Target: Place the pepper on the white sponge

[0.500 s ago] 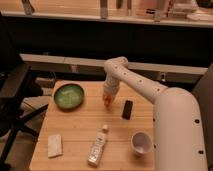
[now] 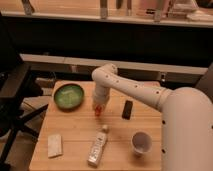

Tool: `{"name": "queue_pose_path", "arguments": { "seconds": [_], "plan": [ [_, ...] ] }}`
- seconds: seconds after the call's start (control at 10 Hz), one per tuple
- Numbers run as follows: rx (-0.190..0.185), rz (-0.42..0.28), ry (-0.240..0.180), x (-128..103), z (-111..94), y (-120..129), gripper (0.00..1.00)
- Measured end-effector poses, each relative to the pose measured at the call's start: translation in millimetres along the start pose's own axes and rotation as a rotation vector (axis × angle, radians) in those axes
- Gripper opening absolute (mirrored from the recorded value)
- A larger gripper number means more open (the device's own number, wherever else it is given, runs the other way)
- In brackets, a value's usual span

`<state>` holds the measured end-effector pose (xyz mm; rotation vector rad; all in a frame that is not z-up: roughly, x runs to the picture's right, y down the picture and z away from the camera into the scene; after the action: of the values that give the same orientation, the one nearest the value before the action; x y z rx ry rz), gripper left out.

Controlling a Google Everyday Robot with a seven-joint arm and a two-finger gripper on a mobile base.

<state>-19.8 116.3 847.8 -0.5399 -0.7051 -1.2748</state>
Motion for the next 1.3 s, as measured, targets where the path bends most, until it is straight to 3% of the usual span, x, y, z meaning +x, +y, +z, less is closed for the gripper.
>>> {"name": "queue_pose_path", "arguments": {
  "seconds": [0.3, 0.6, 0.9, 1.1, 1.3],
  "plan": [
    [-0.013, -0.032, -0.015, -0.9, 0.9, 22.9, 0.01],
    [-0.012, -0.035, -0.016, -26.9, 12.2, 7.1, 0.01],
    [-0.021, -0.082, -0.023, -25.4, 13.7, 8.8, 0.10],
    [-0.034, -0.110, -0.027, -29.6, 12.9, 21.0, 0.03],
    [-0.047, -0.133, -0.029, -42.5, 16.2, 12.0, 0.02]
  ]
}}
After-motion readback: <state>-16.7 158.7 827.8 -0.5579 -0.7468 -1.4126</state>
